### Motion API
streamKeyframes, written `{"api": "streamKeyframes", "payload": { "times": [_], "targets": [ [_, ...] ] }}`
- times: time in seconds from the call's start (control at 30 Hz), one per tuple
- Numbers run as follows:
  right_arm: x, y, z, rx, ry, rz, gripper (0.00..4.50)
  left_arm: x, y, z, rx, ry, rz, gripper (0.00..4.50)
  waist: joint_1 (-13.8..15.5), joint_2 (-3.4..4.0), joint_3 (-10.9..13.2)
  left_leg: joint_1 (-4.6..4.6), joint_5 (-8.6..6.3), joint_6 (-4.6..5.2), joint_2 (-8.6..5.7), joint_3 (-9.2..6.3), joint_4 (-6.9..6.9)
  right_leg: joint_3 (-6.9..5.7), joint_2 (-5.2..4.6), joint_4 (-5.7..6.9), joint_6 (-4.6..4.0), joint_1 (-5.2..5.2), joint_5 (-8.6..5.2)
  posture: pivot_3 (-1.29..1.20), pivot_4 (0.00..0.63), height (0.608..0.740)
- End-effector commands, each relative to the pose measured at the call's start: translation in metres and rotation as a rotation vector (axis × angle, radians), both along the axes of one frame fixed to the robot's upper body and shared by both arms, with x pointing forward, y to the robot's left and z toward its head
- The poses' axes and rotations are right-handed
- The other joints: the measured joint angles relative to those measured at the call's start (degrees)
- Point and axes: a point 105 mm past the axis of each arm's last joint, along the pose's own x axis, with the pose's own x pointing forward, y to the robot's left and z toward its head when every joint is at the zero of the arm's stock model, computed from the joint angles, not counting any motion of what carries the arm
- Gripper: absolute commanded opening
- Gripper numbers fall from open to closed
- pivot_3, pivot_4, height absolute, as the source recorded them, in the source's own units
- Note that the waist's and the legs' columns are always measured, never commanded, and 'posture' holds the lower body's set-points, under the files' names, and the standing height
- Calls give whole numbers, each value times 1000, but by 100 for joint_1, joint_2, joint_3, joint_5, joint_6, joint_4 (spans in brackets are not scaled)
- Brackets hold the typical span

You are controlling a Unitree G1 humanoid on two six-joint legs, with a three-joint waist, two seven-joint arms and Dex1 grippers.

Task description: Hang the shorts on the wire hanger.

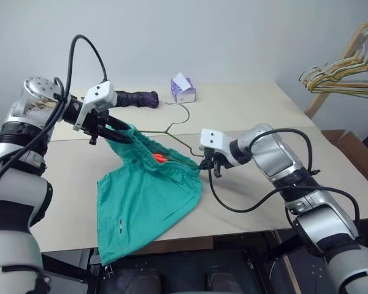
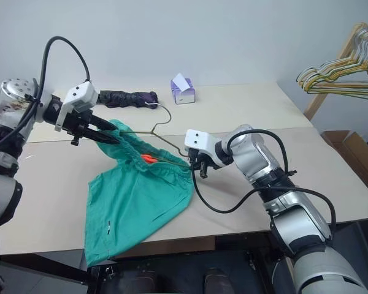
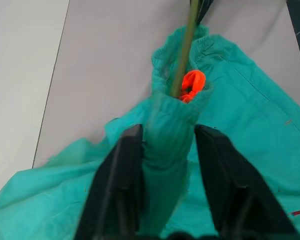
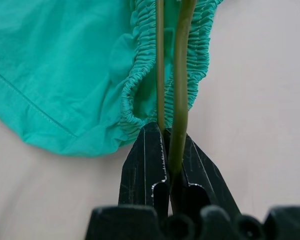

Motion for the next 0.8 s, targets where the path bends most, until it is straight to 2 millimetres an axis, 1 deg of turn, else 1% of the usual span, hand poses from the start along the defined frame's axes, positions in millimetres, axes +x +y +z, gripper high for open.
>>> {"api": "streamKeyframes", "payload": {
  "times": [0.03, 0.07, 0.1, 0.27, 0.37, 0.53, 0.67, 0.7, 0.8],
  "targets": [
    [1, 3, 14, 20, -54, 0, 0, 2, -4, 10, -5, -30, -16, 524, -19, 0, 0, 0, 0, 0, 0, 0, 1, 0, 0, 0, 0, 0, 0, 26, 0, 740],
    [1, 4, 15, 21, -54, 0, 0, 2, -4, 8, 0, -26, -16, 237, -27, 0, 0, 0, 0, 0, 0, 0, 1, 0, 0, 1, 0, 0, 0, 26, 0, 740],
    [1, 4, 15, 21, -56, 1, 0, 2, -3, 6, 4, -24, -16, 42, -31, 0, 0, 0, 0, 0, 0, -1, 2, 0, 0, 2, 0, 0, 0, 25, 0, 740],
    [0, 5, 16, 28, -65, 5, 0, 3, -1, 3, 18, -32, -19, 13, -95, 0, 0, -2, 0, 0, 0, -2, 3, 0, 0, 1, 0, 0, 0, 24, 0, 740],
    [0, 7, 18, 50, -87, 19, 0, 6, 1, 3, 20, -69, -18, 13, -103, 0, 0, -1, 0, 1, 0, -3, 3, -1, 0, 2, 0, -1, 0, 26, 0, 740],
    [3, 11, 25, 96, -245, 89, 0, 7, 5, 5, 17, -98, -10, 13, -109, -1, 0, -2, 0, 1, 0, -3, 4, -1, 1, 1, 0, -1, 0, 27, 0, 740],
    [4, 9, 27, 114, -276, 81, 1147, 7, 9, 6, 25, -112, -2, 13, -108, -1, 1, -1, 0, 1, 0, -3, 5, 0, 0, 3, 0, -1, 0, 28, 0, 740],
    [5, 8, 28, 124, -279, 70, 1508, 8, 9, 6, 27, -114, 0, 13, -106, -1, 1, -1, 0, 1, 0, -3, 5, -1, 1, 4, 0, -1, 0, 28, 0, 740],
    [16, -4, 39, 170, -304, -34, 2450, 7, 12, 8, 36, -126, 4, 13, -105, -1, 1, -2, 0, 1, 0, -4, 5, -1, 0, 3, -1, 0, 0, 24, 0, 740]
  ]
}}
